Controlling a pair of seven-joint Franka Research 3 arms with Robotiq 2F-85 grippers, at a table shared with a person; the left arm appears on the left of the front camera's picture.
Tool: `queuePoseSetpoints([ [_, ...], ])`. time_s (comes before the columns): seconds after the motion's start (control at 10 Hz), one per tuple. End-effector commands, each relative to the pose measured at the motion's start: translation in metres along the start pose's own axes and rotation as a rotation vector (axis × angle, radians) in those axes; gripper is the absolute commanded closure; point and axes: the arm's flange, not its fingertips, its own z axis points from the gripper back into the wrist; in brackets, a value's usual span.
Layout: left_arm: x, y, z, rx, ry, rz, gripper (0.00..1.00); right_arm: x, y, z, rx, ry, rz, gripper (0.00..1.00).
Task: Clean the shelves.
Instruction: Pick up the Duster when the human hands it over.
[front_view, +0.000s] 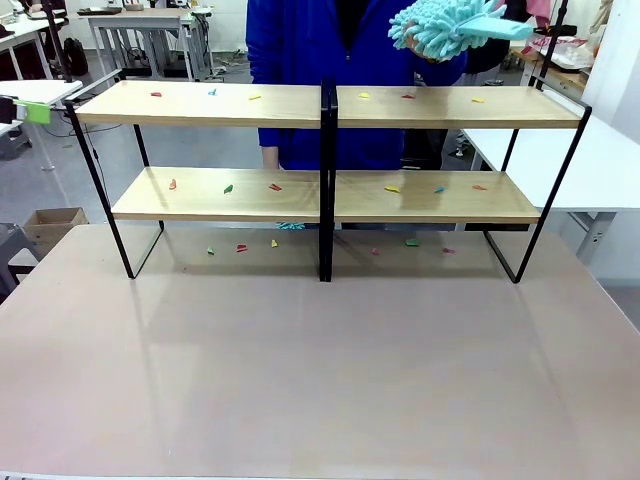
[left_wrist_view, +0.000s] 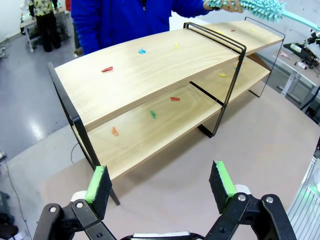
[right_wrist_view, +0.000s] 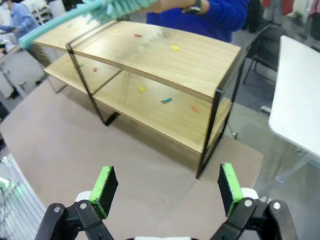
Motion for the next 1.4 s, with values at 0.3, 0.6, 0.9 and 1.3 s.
queuePoseSetpoints([
  [0.3, 0.000, 0.000, -0.001, -0.003, 0.001, -0.001, 0.00, 0.104, 0.035, -0.006, 0.153, 0.346, -0.276, 0.00],
  [0.6, 0.000, 0.000, -0.001, -0.003, 0.001, -0.001, 0.00, 0.094, 0.031, -0.005, 0.162, 0.257, -0.230, 0.00],
  [0.9, 0.000, 0.000, -0.001, -0.003, 0.001, -0.001, 0.00, 0.117, 0.067, -0.056, 0.254, 0.332, -0.381, 0.00],
  [1.3, 0.000, 0.000, -0.001, -0.003, 0.001, -0.001, 0.00, 0.159, 0.076, -0.136, 0.522, 0.394, -0.613, 0.00],
])
